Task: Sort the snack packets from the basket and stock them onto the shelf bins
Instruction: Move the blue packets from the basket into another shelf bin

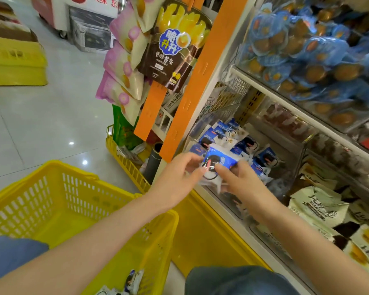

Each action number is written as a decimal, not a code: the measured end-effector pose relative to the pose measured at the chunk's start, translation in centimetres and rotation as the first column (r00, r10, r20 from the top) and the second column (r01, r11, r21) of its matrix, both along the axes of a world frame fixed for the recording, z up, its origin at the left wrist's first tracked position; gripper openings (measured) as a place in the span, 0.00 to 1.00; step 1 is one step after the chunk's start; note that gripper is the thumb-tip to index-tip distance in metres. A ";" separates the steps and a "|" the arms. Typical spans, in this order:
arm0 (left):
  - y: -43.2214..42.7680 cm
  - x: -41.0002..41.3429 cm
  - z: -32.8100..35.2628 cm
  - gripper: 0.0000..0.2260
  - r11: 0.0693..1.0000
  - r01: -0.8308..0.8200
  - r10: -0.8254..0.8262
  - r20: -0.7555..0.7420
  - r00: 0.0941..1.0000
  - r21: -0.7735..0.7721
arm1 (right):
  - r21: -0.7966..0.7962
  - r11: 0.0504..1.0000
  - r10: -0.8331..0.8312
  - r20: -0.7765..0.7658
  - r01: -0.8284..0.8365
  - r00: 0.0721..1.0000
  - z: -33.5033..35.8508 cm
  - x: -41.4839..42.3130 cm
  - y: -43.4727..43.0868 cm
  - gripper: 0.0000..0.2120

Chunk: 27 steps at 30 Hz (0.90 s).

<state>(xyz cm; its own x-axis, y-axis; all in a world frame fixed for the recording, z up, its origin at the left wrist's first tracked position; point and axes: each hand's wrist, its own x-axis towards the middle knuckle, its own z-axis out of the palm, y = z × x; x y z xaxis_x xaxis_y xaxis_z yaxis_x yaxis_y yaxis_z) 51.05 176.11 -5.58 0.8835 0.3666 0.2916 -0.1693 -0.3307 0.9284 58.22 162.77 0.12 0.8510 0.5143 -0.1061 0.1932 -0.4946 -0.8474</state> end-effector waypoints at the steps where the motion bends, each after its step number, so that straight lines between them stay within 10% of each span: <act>1: 0.2 0.6 0.4 0.11 0.997 -0.019 0.018 0.023 1.000 0.081 | -0.028 0.999 -0.037 0.047 0.038 0.998 0.3 1.0 -0.1 0.13; 9: 2.0 5.4 0.9 0.15 0.713 0.029 -0.024 -0.016 1.000 0.701 | -0.080 0.977 -0.162 0.338 0.200 0.927 1.5 8.2 1.8 0.22; 27: 3.2 5.2 -0.1 0.16 0.623 0.047 -0.115 0.031 0.993 0.780 | -0.281 0.959 0.150 0.611 0.035 0.777 -2.9 6.6 3.4 0.20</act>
<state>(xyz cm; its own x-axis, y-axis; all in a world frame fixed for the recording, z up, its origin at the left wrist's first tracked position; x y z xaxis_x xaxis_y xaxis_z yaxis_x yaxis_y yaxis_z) 56.24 179.35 -5.69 0.8628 -0.0982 0.4960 -0.2848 -0.9049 0.3163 64.83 166.16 -2.78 0.7464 0.5957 0.2967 0.6649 -0.6486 -0.3705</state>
